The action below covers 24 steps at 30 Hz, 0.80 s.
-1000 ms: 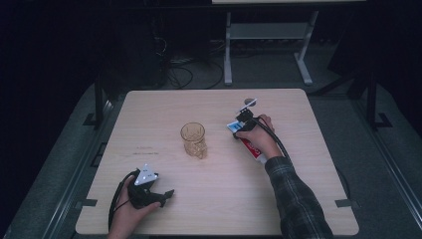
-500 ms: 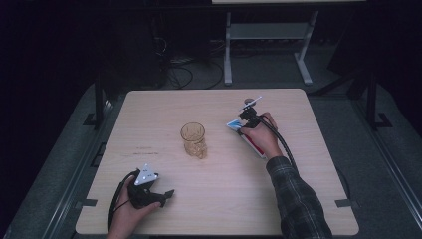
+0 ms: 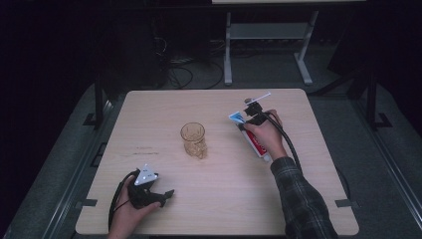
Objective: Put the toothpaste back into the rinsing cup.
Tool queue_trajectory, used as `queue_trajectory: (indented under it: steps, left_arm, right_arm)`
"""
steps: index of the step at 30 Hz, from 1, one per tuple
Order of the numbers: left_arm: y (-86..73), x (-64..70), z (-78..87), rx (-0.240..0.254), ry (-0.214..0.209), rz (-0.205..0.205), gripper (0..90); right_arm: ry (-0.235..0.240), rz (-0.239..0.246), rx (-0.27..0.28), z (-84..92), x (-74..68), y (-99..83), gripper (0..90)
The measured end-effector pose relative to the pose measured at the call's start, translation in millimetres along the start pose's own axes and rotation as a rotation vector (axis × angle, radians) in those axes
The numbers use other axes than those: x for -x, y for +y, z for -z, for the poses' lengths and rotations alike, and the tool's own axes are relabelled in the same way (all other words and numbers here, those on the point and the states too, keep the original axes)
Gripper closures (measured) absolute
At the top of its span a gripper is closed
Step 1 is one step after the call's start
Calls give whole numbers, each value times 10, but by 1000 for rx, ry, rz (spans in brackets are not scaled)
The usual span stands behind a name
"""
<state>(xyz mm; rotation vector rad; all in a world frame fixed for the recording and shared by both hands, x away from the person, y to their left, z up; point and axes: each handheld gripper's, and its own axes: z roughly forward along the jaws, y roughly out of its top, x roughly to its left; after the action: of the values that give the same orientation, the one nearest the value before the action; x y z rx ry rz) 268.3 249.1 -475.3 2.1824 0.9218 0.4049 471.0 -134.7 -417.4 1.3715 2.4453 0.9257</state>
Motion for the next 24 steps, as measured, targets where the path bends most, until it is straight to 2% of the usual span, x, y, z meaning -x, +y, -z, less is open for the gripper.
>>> queue_trajectory:
  steps: [5,14,21,24]
  left_arm:
    - [0,-1,0,-1,1,-1,134]
    - [0,-1,0,-1,1,-1,134]
    - [0,0,-1,1,0,1,134]
    - [0,0,-1,1,0,1,134]
  right_arm:
    - [13,-22,41,127,28,-40,727]
    - [17,-31,101,313,52,-74,728]
    - [68,-62,187,455,91,-142,728]
    - [80,-65,207,484,89,-161,728]
